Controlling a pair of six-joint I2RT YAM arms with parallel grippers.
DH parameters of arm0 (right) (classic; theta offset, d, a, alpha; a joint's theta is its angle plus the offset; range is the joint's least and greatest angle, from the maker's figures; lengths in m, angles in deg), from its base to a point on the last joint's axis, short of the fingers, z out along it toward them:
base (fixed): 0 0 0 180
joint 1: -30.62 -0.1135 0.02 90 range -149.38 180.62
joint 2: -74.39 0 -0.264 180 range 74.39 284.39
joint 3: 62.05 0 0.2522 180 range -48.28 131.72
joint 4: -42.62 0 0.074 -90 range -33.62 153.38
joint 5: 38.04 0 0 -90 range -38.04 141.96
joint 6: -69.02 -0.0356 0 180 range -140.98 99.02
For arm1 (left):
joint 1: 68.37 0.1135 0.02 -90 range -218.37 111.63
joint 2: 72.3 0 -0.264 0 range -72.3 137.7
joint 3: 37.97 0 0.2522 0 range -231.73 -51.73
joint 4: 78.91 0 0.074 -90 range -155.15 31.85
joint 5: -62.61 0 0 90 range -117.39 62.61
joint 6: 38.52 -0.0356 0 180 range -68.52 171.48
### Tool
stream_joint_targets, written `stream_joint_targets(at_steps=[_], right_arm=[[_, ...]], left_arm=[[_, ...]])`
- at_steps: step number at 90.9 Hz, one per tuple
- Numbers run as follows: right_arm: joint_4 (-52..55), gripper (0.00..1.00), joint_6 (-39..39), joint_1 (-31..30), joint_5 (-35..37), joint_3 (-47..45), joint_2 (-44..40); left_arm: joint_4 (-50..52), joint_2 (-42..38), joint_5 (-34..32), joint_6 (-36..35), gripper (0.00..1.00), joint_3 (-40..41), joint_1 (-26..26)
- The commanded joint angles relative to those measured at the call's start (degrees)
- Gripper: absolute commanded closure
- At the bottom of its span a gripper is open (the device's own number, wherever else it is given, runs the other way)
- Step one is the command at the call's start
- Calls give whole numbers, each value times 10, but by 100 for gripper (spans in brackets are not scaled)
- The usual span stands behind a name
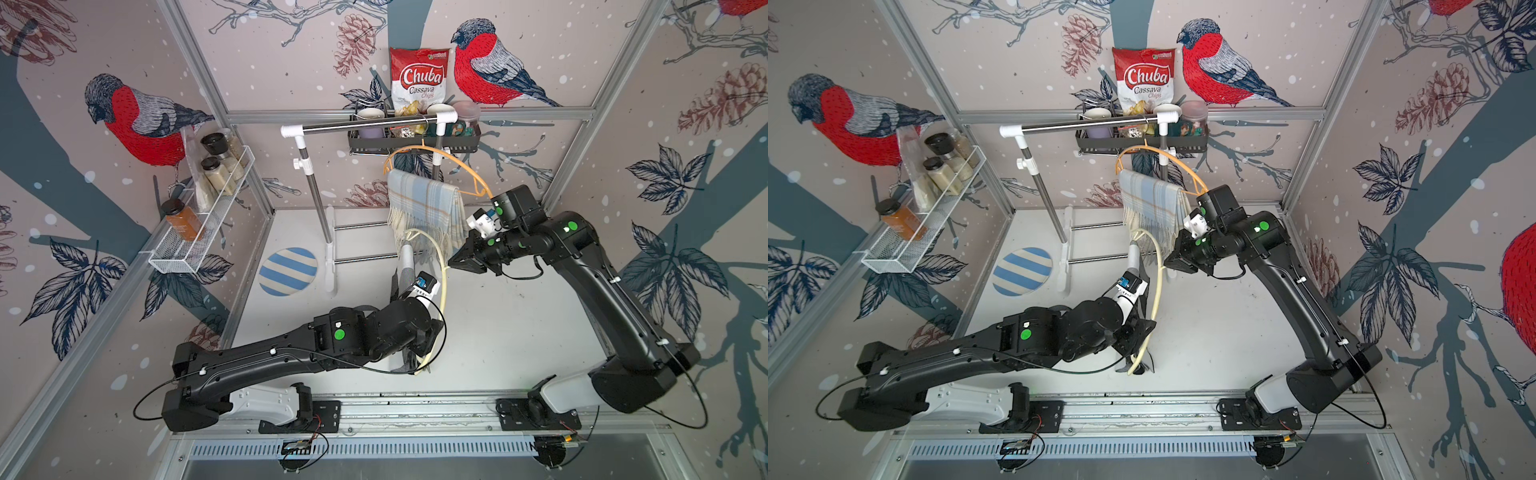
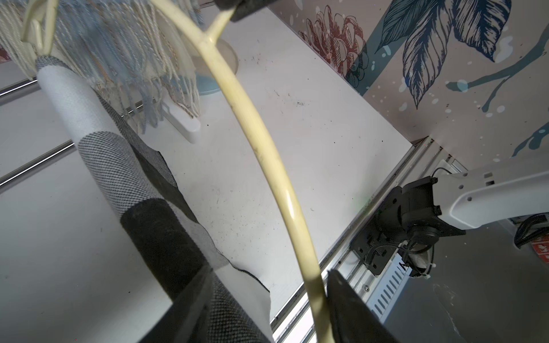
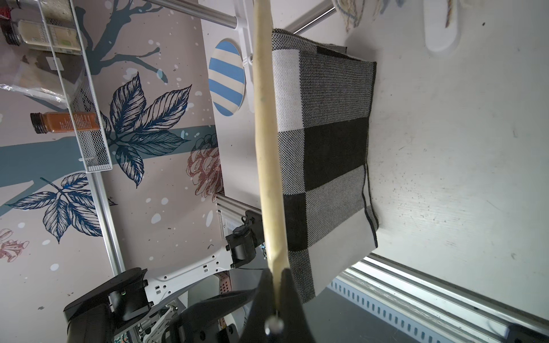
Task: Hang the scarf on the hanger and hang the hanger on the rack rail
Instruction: Place the hanger at the clothesline.
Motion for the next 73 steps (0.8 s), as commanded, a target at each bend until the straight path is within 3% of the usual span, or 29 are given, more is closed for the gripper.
stream_joint_targets(at_steps=[1, 31, 41, 54, 62, 65, 69, 73], right_arm=[[-30, 100, 3, -1, -17, 11, 0], [-34, 100, 1, -2, -17, 9, -1], [-34, 100, 2, -2, -18, 9, -1], [-38, 100, -1, -7, -19, 9, 3], [-44, 100, -1, -12, -21, 16, 6], [-49, 88, 1, -14, -22, 20, 7], [-61, 54, 5, -14, -24, 22, 3], [-79, 29, 11, -14, -19, 26, -6]], left_arm=[[-26, 5, -2, 10, 45, 11, -3], [-43, 21, 27, 24, 57, 14, -17], [-45, 8, 30, 30, 69, 21, -17], [-54, 5, 43, 34, 100, 21, -17], [-62, 4, 45, 33, 100, 22, -17], [-63, 2, 38, 32, 100, 22, -17], [-64, -8, 24, 34, 100, 25, -16], [-72, -19, 15, 36, 100, 31, -14]])
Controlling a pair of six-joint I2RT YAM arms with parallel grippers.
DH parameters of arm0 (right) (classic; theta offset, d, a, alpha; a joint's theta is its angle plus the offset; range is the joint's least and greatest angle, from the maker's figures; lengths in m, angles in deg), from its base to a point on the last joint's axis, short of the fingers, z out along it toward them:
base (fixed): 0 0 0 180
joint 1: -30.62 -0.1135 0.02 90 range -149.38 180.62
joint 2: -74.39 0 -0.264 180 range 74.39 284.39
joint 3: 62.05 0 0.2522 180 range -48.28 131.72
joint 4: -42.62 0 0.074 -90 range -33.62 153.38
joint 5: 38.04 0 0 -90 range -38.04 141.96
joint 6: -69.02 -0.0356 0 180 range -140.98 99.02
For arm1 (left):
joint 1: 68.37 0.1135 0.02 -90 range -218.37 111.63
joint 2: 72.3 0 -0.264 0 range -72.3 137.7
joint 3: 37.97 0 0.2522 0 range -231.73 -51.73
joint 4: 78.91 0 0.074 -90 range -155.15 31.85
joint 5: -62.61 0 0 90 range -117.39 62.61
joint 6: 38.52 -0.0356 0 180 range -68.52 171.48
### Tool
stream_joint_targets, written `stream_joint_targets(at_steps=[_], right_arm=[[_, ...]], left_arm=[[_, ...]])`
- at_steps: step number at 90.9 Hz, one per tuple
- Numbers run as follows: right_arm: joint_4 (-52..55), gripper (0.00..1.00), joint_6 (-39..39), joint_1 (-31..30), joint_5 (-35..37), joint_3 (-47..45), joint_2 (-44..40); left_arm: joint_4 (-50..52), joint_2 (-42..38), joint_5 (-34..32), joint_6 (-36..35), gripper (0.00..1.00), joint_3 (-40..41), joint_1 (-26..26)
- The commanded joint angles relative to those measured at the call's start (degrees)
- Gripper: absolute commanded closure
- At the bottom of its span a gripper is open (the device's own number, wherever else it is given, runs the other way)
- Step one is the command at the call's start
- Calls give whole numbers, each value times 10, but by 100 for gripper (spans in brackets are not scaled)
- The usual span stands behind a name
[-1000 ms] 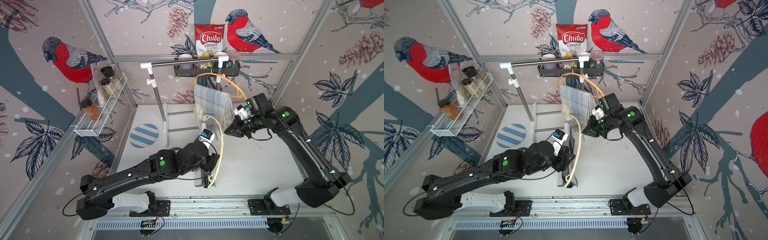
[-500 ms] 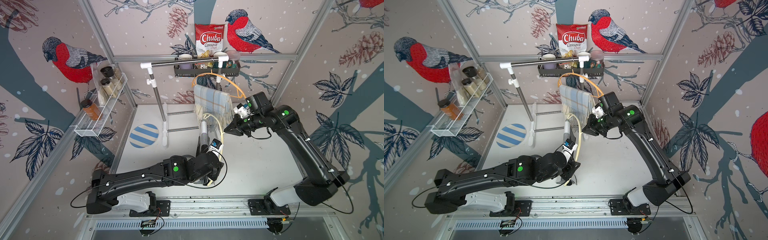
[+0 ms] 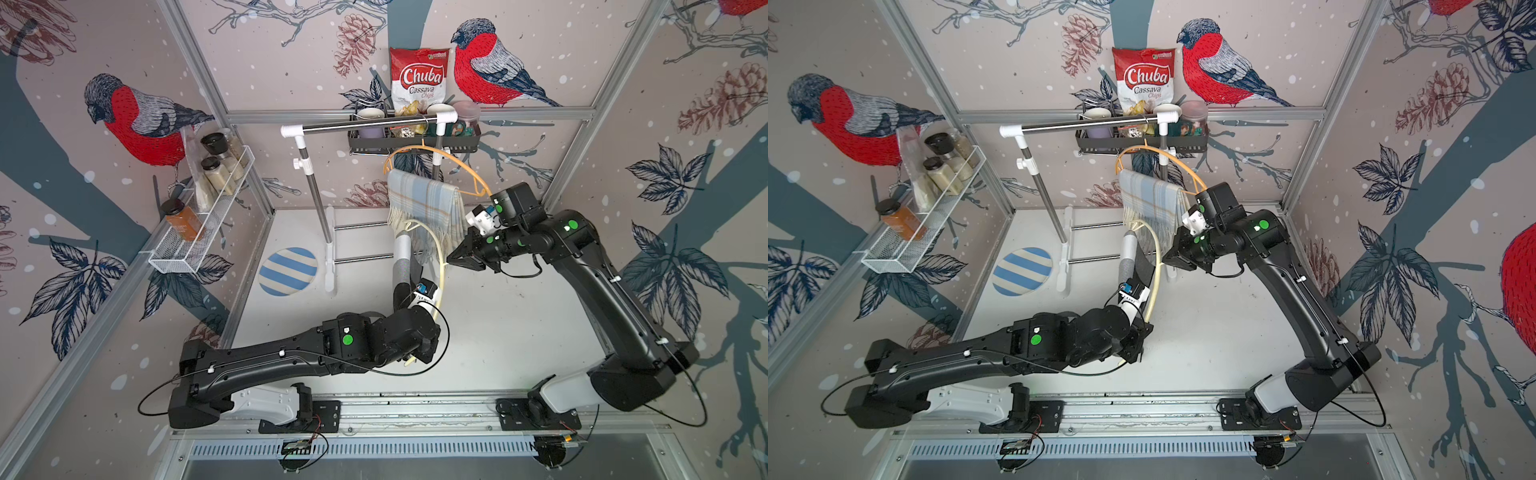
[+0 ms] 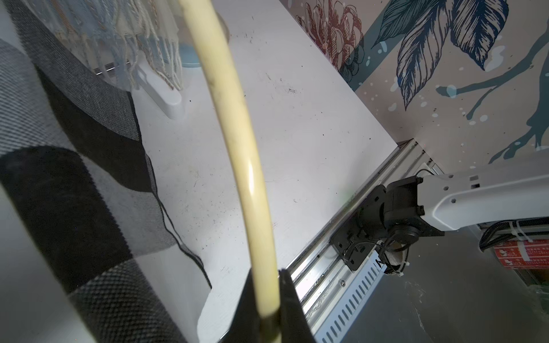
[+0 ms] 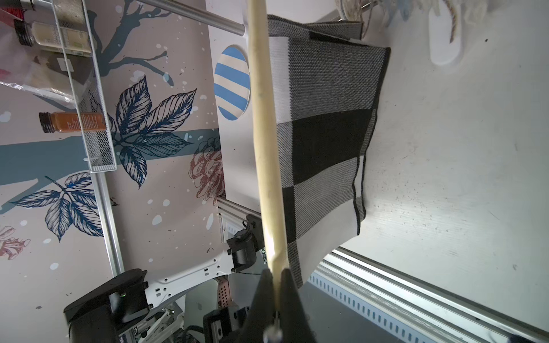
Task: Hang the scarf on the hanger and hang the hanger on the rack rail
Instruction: Place the hanger at the clothesline.
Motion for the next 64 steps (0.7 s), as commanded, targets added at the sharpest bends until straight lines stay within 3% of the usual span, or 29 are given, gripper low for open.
stream_joint_targets(at_steps=[1, 5, 8, 23, 35, 43, 52, 64], right_arm=[[-73, 24, 15, -3, -23, 14, -12], [-88, 4, 30, 2, -17, 23, -23], [-104, 1, 48, 8, -17, 26, -33], [-166, 0, 131, 62, 50, 12, -109], [-273, 0, 129, 93, 32, -64, -188], [-352, 0, 101, 119, 26, -127, -233], [-360, 0, 101, 127, 25, -148, -245], [-379, 0, 82, 126, 12, -183, -252]], left_arm=[[-51, -21, -12, -27, 100, 8, 2], [-62, -36, -11, -22, 100, 17, 9], [-74, -50, -5, -18, 100, 22, 15], [-151, -139, 33, 5, 100, 82, 56], [-194, -195, 35, 21, 100, 106, 88], [-191, -208, 25, 26, 100, 88, 105], [-182, -213, 12, 34, 100, 56, 134], [-163, -187, 78, 62, 100, -6, 238]])
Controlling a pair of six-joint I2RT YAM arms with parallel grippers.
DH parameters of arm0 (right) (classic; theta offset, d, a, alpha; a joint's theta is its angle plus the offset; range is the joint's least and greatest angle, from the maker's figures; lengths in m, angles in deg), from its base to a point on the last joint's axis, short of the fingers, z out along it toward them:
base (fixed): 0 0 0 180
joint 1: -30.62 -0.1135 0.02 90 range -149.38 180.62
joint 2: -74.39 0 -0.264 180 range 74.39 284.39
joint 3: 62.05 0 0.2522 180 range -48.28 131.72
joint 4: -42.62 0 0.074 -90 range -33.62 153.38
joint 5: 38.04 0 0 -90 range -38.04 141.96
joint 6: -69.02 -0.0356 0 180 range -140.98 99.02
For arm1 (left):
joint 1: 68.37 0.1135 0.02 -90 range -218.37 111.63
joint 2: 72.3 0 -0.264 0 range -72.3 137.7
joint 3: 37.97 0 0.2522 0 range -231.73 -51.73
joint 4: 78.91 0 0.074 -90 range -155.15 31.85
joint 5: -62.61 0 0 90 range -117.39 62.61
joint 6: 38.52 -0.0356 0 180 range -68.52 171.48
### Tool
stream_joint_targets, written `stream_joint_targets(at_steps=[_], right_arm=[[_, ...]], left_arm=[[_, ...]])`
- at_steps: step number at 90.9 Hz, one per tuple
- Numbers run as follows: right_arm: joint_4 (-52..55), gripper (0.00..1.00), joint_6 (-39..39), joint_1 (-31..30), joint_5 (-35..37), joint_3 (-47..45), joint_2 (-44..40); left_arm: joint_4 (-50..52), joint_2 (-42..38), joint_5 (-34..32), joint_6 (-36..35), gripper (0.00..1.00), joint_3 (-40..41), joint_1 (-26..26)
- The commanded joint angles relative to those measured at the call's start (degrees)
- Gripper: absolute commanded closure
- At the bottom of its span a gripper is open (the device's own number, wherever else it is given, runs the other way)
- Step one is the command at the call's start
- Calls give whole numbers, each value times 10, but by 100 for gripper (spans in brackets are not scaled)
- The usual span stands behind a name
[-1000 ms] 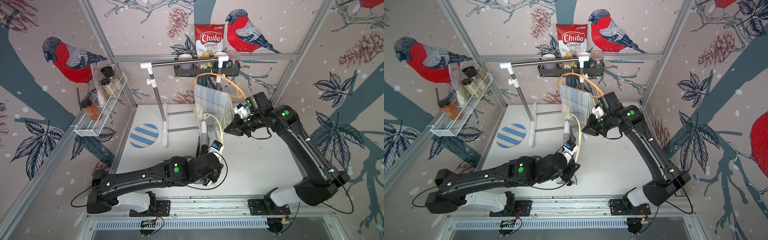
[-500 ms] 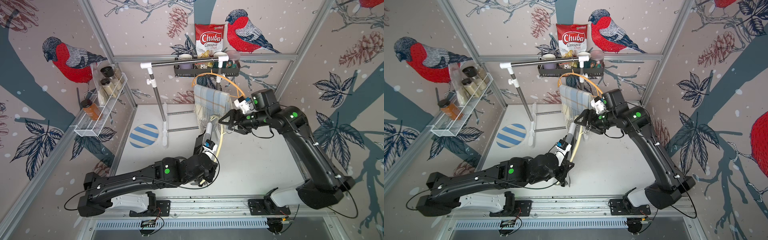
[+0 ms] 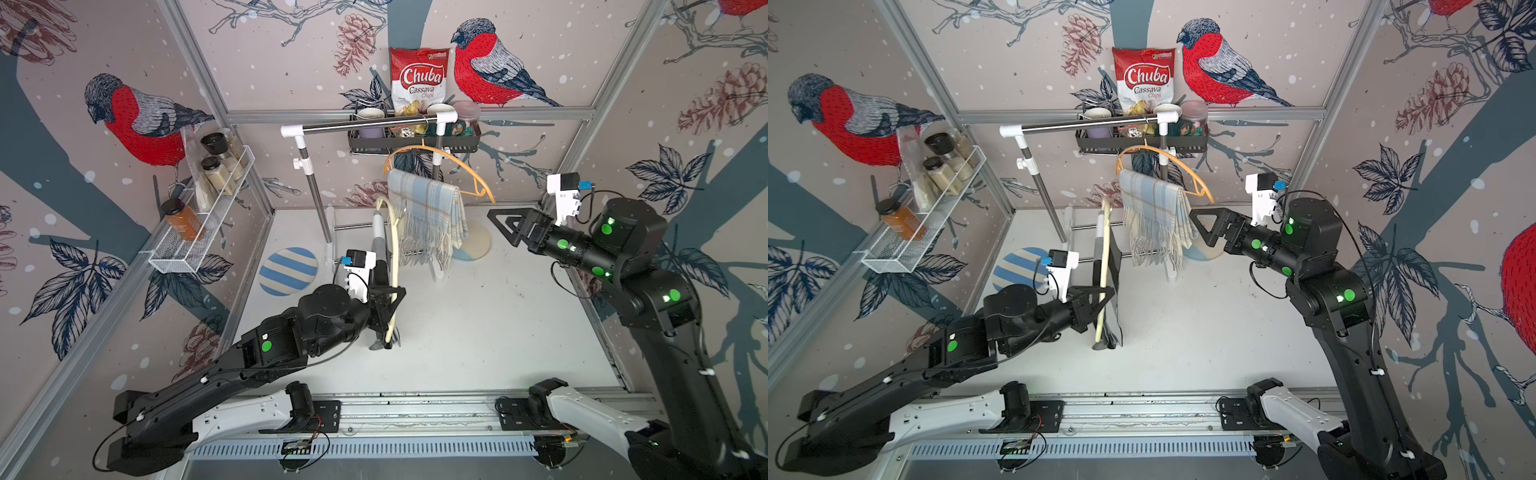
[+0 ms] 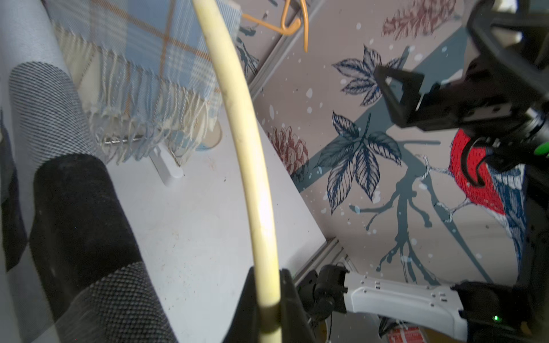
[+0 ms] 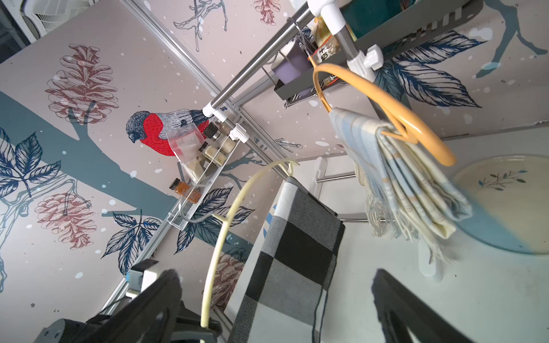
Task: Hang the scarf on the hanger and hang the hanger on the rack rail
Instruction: Place the hanger at the clothesline.
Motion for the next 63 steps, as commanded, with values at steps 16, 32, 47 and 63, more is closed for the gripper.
stream_joint_targets(at_steps=[16, 32, 47, 63], right_arm=[[-67, 0, -26, 1, -20, -51, -18], [-69, 0, -24, 1, -24, -78, -36], [-88, 0, -38, 1, -16, -128, -61], [-88, 0, -37, 1, -19, -149, -67]], left_arm=[[-80, 79, 164, 46, 100, -93, 228], [-121, 139, 260, 78, 100, -142, 342], [-150, 201, 332, 94, 100, -185, 401], [-209, 243, 399, 126, 100, -207, 410]])
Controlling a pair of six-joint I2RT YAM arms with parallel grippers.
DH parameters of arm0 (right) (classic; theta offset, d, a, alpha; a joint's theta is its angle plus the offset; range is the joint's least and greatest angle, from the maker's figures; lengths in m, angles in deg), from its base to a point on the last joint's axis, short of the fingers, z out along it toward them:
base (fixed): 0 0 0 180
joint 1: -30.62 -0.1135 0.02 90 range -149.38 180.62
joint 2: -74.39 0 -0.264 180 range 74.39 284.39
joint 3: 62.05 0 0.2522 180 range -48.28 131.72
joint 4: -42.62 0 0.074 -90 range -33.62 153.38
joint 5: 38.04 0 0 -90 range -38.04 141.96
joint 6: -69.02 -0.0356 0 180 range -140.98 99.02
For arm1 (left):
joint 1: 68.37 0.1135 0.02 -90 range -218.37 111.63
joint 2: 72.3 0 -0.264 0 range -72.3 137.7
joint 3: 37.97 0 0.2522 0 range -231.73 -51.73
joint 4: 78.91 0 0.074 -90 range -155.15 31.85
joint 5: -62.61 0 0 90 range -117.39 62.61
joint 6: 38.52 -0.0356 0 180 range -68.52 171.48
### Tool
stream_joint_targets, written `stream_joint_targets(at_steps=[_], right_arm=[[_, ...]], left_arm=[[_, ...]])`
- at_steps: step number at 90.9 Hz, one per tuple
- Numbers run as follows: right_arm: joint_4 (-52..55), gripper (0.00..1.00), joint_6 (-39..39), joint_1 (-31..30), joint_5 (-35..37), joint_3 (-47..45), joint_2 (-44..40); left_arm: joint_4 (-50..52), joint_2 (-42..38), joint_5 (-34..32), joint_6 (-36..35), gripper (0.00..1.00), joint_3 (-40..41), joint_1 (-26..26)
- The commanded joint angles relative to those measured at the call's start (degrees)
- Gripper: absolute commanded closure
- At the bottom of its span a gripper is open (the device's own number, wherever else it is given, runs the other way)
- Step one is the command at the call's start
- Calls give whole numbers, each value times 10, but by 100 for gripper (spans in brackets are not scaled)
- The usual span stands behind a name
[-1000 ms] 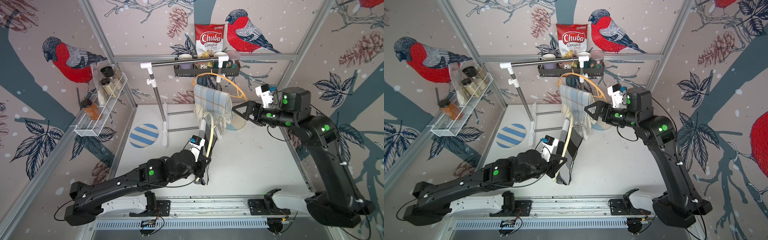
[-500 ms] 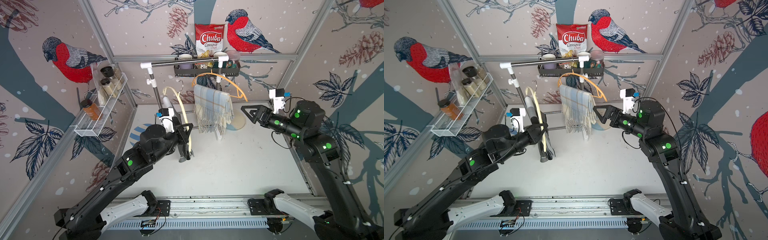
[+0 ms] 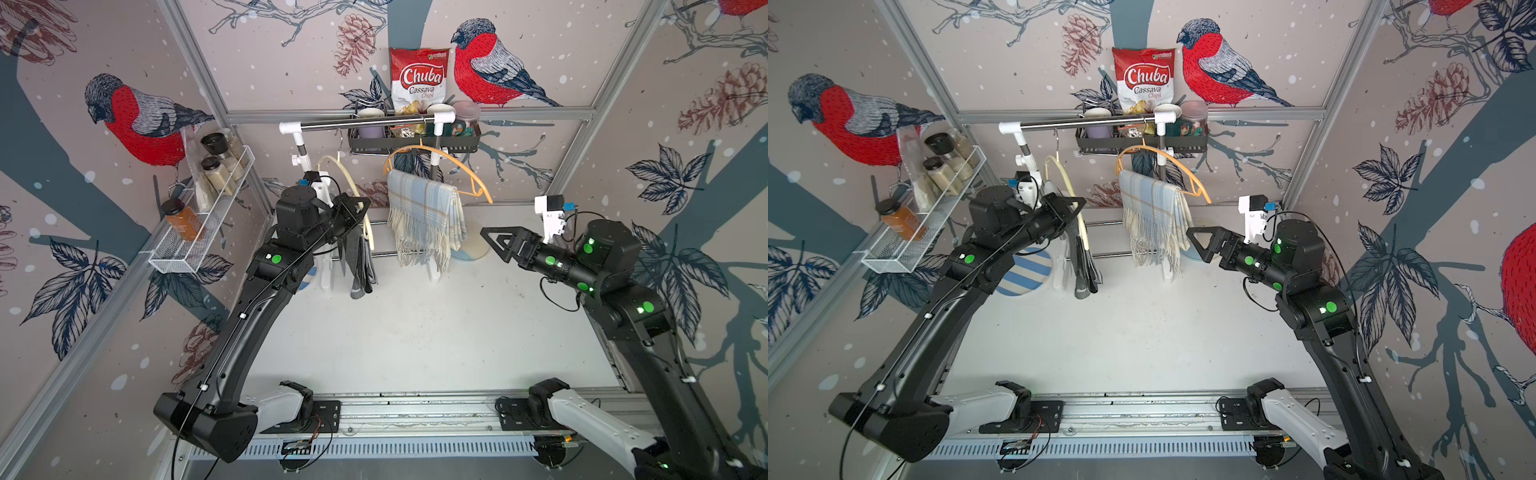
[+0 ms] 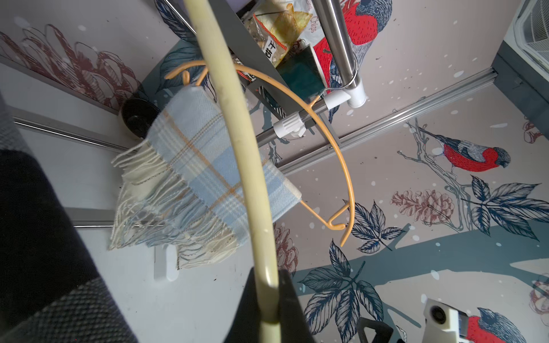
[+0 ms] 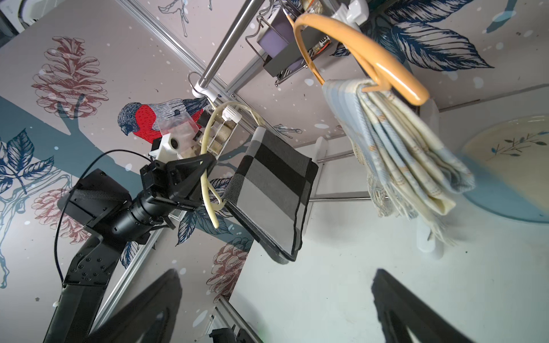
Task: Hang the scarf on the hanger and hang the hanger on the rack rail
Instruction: Place the hanger at the clothesline.
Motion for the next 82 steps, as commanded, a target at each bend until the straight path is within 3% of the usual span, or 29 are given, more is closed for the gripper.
stream_joint_targets(at_steps=[1, 14, 55, 82], right_arm=[[-30, 0, -7, 0, -5, -6, -2], [-33, 0, -12, 0, -8, -9, -3], [-15, 0, -4, 0, -15, -2, -4], [-40, 0, -25, 0, -36, -24, -10]], left_arm=[[-142, 15, 80, 18, 100, -15, 8], [-214, 27, 116, 76, 100, -7, 25], [-230, 105, 188, 143, 100, -90, 122], [-288, 186, 228, 202, 100, -77, 176]])
